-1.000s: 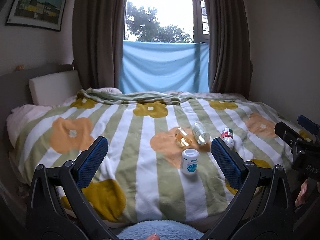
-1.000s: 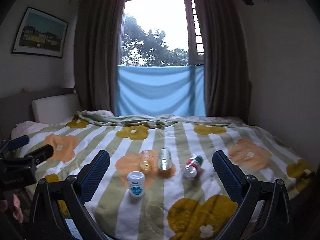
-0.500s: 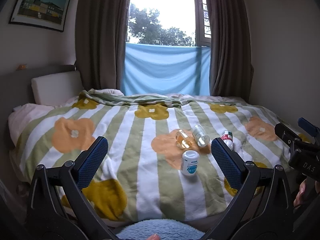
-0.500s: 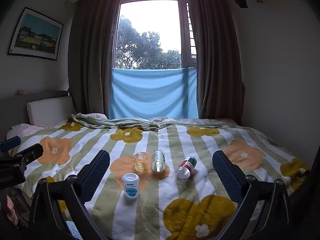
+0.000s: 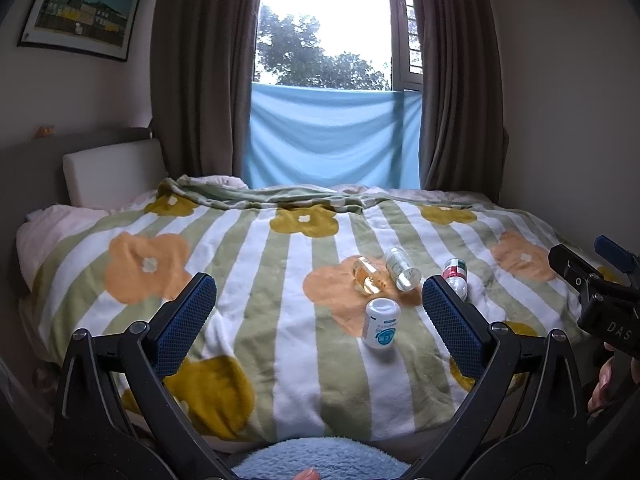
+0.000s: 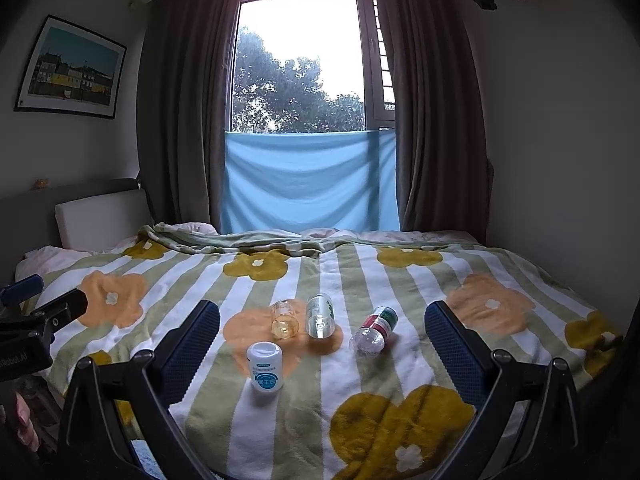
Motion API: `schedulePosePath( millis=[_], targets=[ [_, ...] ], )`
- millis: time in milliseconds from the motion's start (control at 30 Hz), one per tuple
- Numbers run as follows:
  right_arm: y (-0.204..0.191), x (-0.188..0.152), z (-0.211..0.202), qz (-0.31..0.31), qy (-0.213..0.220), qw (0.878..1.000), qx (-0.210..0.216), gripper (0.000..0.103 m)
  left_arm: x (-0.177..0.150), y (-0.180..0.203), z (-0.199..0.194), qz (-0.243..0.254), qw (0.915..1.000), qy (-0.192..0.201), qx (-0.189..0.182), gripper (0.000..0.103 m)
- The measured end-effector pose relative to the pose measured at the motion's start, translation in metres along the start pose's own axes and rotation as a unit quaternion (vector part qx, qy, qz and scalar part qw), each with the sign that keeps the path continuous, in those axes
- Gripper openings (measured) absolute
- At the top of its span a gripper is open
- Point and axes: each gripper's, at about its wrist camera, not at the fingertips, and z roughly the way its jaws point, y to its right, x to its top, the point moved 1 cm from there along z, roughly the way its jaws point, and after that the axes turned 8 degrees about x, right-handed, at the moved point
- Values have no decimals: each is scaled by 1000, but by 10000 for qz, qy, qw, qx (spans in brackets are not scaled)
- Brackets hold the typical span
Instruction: Flip cup upside down
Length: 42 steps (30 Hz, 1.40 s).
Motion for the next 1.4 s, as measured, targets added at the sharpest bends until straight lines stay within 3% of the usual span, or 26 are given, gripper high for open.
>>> schedulePosePath(
  millis=[1200, 1400],
  targets=[
    [-8, 1, 3, -65, -5, 10000, 26, 103, 0, 4, 2, 17, 10000, -9, -12, 103],
    [-9, 2, 3, -50, -15, 10000, 34, 103, 1, 5, -2, 112, 9998, 131, 66, 103]
  ],
)
